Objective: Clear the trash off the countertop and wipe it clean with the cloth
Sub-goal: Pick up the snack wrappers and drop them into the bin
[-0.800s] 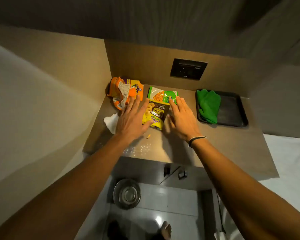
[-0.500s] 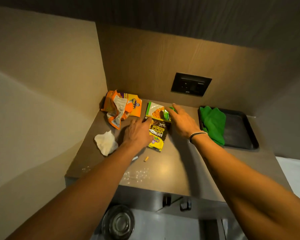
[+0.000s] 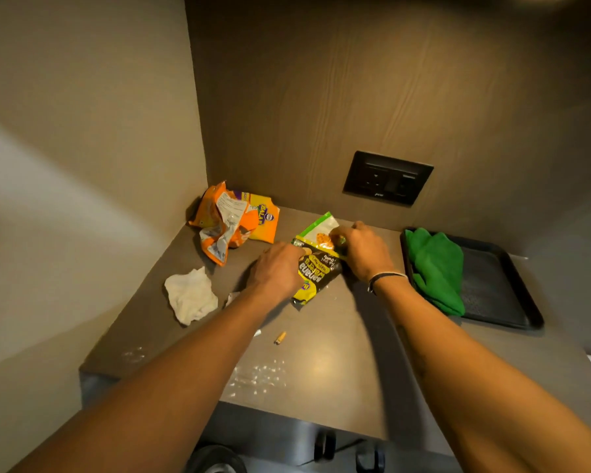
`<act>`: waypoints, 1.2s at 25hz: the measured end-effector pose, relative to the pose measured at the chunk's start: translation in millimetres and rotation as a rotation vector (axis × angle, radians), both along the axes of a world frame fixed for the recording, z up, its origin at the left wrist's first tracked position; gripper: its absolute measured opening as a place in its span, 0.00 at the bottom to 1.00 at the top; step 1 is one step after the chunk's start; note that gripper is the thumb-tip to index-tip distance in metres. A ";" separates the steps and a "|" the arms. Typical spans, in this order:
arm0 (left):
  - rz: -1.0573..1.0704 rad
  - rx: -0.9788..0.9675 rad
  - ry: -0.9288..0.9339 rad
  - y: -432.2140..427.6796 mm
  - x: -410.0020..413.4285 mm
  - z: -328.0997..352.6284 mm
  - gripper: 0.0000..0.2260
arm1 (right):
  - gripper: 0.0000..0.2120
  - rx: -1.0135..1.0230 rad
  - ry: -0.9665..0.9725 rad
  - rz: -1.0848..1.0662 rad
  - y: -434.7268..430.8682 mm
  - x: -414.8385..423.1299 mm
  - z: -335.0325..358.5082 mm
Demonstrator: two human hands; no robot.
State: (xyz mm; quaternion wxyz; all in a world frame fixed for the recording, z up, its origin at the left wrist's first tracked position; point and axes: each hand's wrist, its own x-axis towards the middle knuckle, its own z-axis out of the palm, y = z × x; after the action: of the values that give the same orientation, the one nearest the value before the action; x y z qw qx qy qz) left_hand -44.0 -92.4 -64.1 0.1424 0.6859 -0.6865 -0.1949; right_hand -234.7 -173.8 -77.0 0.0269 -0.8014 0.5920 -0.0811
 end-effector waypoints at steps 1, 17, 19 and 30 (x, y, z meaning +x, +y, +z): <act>0.016 -0.022 0.013 3.7 -1.3 2.2 0.26 | 0.16 -0.001 -0.020 -0.017 5.4 -1.4 4.0; 0.571 -0.465 0.751 275.6 58.8 -44.9 0.24 | 0.13 -0.398 -0.861 -0.022 320.2 78.2 -9.4; 0.656 -0.498 0.650 319.7 78.1 -72.0 0.23 | 0.12 -0.364 -0.817 0.032 359.3 100.4 -36.5; 0.813 0.338 0.422 409.8 111.7 -330.3 0.29 | 0.07 0.559 -0.501 -0.328 409.4 139.5 -332.8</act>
State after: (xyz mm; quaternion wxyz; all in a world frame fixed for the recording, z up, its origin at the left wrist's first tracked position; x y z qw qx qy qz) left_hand 67.7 317.4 -394.4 0.2297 0.8574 -0.2779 -0.3672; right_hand -95.2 235.6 -409.8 0.3739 -0.6137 0.6862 -0.1129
